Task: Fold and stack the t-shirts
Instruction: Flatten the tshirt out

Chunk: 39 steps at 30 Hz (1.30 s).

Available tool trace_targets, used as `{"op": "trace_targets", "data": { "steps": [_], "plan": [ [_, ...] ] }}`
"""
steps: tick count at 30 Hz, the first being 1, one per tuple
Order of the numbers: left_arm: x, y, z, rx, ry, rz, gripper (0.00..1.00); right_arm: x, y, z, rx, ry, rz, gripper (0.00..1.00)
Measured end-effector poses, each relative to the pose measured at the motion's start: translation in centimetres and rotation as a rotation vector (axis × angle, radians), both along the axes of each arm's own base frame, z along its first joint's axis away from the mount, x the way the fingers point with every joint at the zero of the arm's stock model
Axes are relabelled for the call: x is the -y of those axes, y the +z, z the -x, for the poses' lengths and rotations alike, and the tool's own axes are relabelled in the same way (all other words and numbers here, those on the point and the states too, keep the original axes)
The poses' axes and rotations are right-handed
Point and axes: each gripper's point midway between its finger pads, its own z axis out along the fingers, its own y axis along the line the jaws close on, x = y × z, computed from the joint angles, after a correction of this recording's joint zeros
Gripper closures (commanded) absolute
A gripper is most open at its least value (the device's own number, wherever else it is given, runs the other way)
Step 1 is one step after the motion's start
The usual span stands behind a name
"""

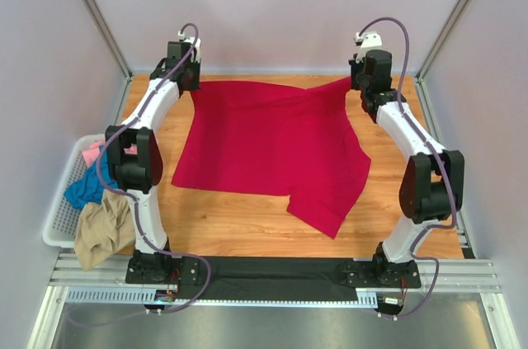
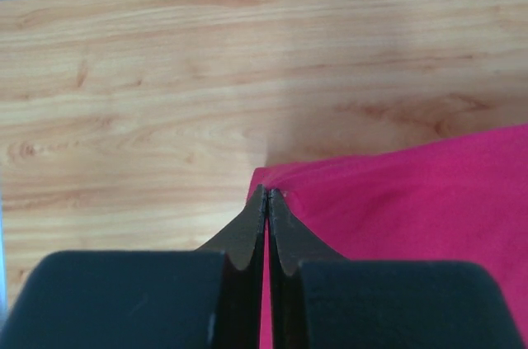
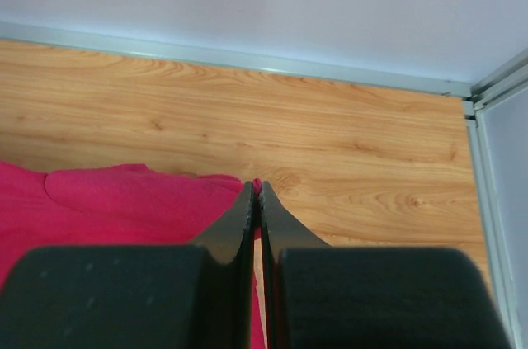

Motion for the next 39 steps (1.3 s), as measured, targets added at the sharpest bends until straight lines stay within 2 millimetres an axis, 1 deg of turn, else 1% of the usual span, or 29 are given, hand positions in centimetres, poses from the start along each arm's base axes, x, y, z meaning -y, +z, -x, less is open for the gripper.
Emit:
{"op": "trace_targets", "data": {
  "steps": [1, 3, 4, 5, 6, 7, 8, 9, 10, 12, 13, 14, 15, 16, 17, 19, 20, 21, 22, 24, 26, 28, 30, 31, 32, 34, 36, 39],
  "plan": [
    [-0.1, 0.5, 1.0, -0.006, 0.006, 0.007, 1.00, 0.2, 1.3, 0.7, 0.011, -0.011, -0.001, 1.00],
    [-0.1, 2.7, 2.7, 0.020, 0.015, 0.010, 1.00, 0.7, 3.8, 2.1, 0.036, -0.037, -0.008, 1.00],
    [-0.2, 3.8, 3.7, 0.030, 0.018, 0.009, 1.00, 1.1, 5.1, 3.0, 0.044, -0.053, -0.012, 1.00],
    [-0.3, 5.7, 4.8, 0.056, 0.020, 0.009, 1.00, 1.4, 6.8, 4.1, 0.061, -0.068, -0.017, 1.00],
    [-0.3, 7.9, 5.9, 0.094, 0.021, 0.011, 1.00, 1.8, 8.8, 5.1, 0.086, -0.081, -0.023, 1.00],
    [-0.2, 10.7, 7.1, 0.148, 0.020, 0.016, 1.00, 2.0, 11.1, 6.2, 0.121, -0.089, -0.036, 1.00],
    [0.0, 14.3, 8.5, 0.222, 0.017, 0.024, 1.00, 2.1, 12.9, 7.3, 0.151, -0.093, -0.045, 1.00],
    [0.3, 17.5, 10.1, 0.292, 0.009, 0.033, 1.00, 2.4, 15.5, 8.9, 0.198, -0.096, -0.057, 1.00],
    [0.6, 20.3, 11.7, 0.354, -0.002, 0.045, 1.00, 2.6, 17.7, 10.3, 0.240, -0.096, -0.068, 1.00],
    [1.5, 26.4, 16.1, 0.504, -0.037, 0.083, 1.00, 3.0, 22.2, 14.2, 0.335, -0.095, -0.091, 1.00],
    [2.0, 29.2, 18.6, 0.573, -0.066, 0.110, 1.00, 3.3, 24.6, 16.8, 0.393, -0.089, -0.101, 1.00],
    [2.3, 31.5, 20.8, 0.635, -0.090, 0.139, 1.00, 3.4, 25.8, 18.2, 0.423, -0.085, -0.106, 1.00],
    [2.2, 33.1, 22.7, 0.681, -0.103, 0.166, 1.00, 3.5, 27.7, 20.5, 0.475, -0.071, -0.115, 1.00],
    [2.0, 34.6, 24.7, 0.724, -0.111, 0.195, 1.00, 3.5, 29.1, 22.6, 0.520, -0.055, -0.122, 1.00],
    [1.7, 35.6, 26.4, 0.755, -0.118, 0.220, 1.00, 3.5, 30.3, 24.7, 0.566, -0.035, -0.127, 1.00],
    [1.3, 37.1, 29.5, 0.800, -0.130, 0.262, 1.00, 3.4, 31.8, 28.4, 0.622, 0.005, -0.131, 1.00],
    [1.2, 37.4, 30.5, 0.811, -0.139, 0.277, 1.00, 3.2, 32.4, 29.8, 0.647, 0.023, -0.133, 1.00],
    [1.3, 37.3, 31.0, 0.811, -0.147, 0.286, 1.00, 3.2, 32.8, 31.1, 0.660, 0.037, -0.134, 1.00],
    [1.4, 36.8, 31.4, 0.793, -0.157, 0.296, 1.00, 3.1, 33.0, 31.9, 0.663, 0.047, -0.133, 1.00],
    [1.8, 35.2, 31.2, 0.739, -0.167, 0.300, 1.00, 3.0, 32.6, 32.2, 0.638, 0.057, -0.129, 1.00],
    [2.3, 32.8, 30.7, 0.658, -0.175, 0.299, 1.00, 2.9, 31.1, 31.9, 0.580, 0.057, -0.122, 1.00],
    [2.6, 31.0, 30.3, 0.593, -0.177, 0.295, 1.00, 2.9, 29.7, 31.6, 0.520, 0.054, -0.116, 1.00],
    [2.9, 29.6, 30.1, 0.538, -0.182, 0.296, 1.00, 2.9, 28.9, 31.5, 0.469, 0.052, -0.110, 1.00],
    [3.1, 29.3, 30.2, 0.524, -0.186, 0.299, 1.00, 2.9, 29.0, 31.7, 0.461, 0.051, -0.110, 1.00],
    [3.2, 29.3, 30.4, 0.515, -0.191, 0.305, 1.00, 3.0, 29.2, 31.9, 0.455, 0.051, -0.110, 1.00],
    [3.3, 30.1, 31.2, 0.524, -0.206, 0.325, 1.00, 3.0, 30.3, 32.7, 0.470, 0.052, -0.112, 1.00],
    [3.3, 31.7, 32.3, 0.562, -0.220, 0.347, 1.00, 3.1, 31.6, 33.9, 0.503, 0.059, -0.117, 1.00],
    [3.0, 34.6, 34.8, 0.641, -0.244, 0.380, 1.00, 3.1, 33.7, 36.8, 0.575, 0.082, -0.132, 1.00]
  ]
}}
